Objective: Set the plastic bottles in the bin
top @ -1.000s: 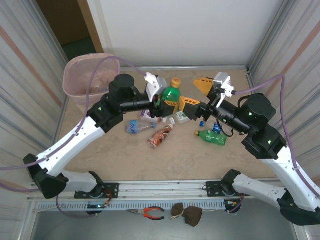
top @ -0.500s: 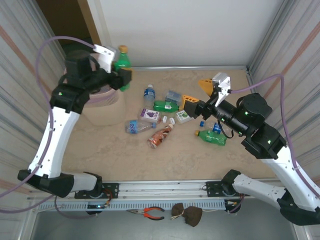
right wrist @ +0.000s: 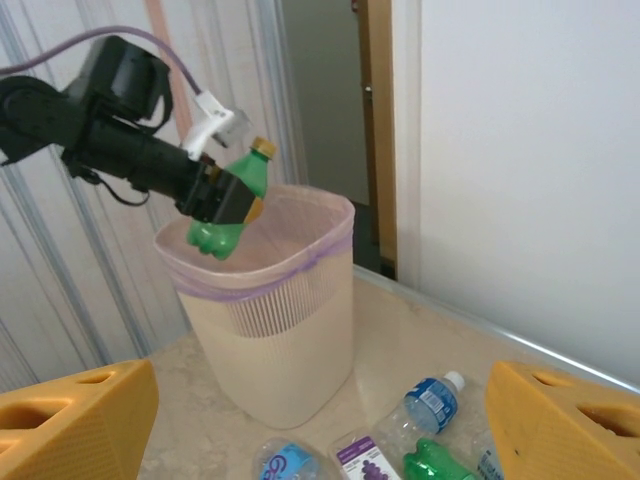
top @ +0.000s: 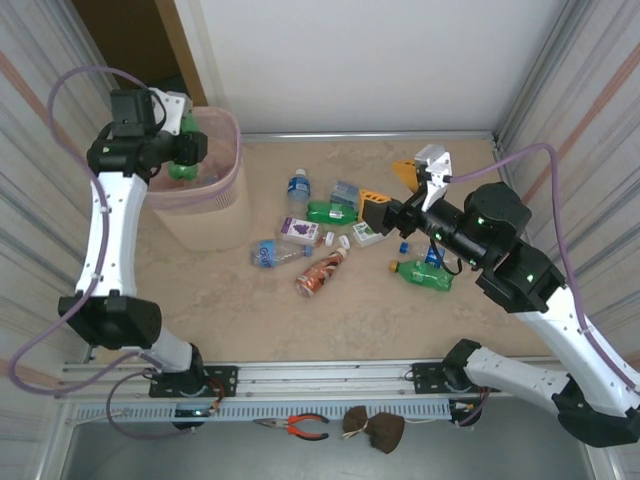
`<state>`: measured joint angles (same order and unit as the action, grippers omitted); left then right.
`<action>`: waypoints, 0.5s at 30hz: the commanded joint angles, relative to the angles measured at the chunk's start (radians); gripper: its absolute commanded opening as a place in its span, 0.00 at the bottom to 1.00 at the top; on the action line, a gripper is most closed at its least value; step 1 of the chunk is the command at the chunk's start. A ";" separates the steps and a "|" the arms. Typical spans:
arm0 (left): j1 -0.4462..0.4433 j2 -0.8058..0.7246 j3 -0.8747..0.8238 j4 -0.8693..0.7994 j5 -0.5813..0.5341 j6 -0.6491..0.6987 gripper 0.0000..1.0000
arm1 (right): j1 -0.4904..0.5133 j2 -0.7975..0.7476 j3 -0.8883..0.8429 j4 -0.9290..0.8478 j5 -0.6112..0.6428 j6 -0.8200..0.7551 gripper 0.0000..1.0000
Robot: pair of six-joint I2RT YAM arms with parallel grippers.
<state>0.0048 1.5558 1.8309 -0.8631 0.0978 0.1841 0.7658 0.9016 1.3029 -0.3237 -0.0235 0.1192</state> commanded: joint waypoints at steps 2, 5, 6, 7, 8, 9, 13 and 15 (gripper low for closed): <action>0.003 0.057 0.045 -0.031 -0.174 0.080 0.52 | 0.005 0.009 0.018 0.001 -0.004 -0.012 0.84; 0.019 0.106 0.069 -0.048 -0.210 0.086 0.52 | 0.005 0.014 0.021 -0.005 -0.008 -0.013 0.84; 0.024 0.117 0.075 -0.053 -0.211 0.081 0.53 | 0.005 0.014 0.021 -0.005 -0.008 -0.014 0.84; 0.034 0.129 0.082 -0.056 -0.212 0.078 0.53 | 0.005 0.014 0.019 -0.006 -0.006 -0.015 0.84; 0.041 0.142 0.086 -0.062 -0.214 0.075 0.53 | 0.006 0.013 0.017 -0.007 -0.005 -0.016 0.84; 0.046 0.151 0.090 -0.066 -0.214 0.071 0.53 | 0.004 0.012 0.015 -0.007 -0.005 -0.016 0.84; 0.056 0.179 0.077 -0.064 -0.220 0.053 0.53 | 0.004 0.013 0.006 -0.004 -0.003 -0.018 0.84; 0.059 0.188 0.061 -0.057 -0.229 0.042 0.54 | 0.005 0.016 0.006 -0.004 -0.006 -0.021 0.85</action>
<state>0.0597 1.7401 1.8851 -0.9123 -0.1028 0.2379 0.7658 0.9188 1.3029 -0.3267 -0.0238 0.1192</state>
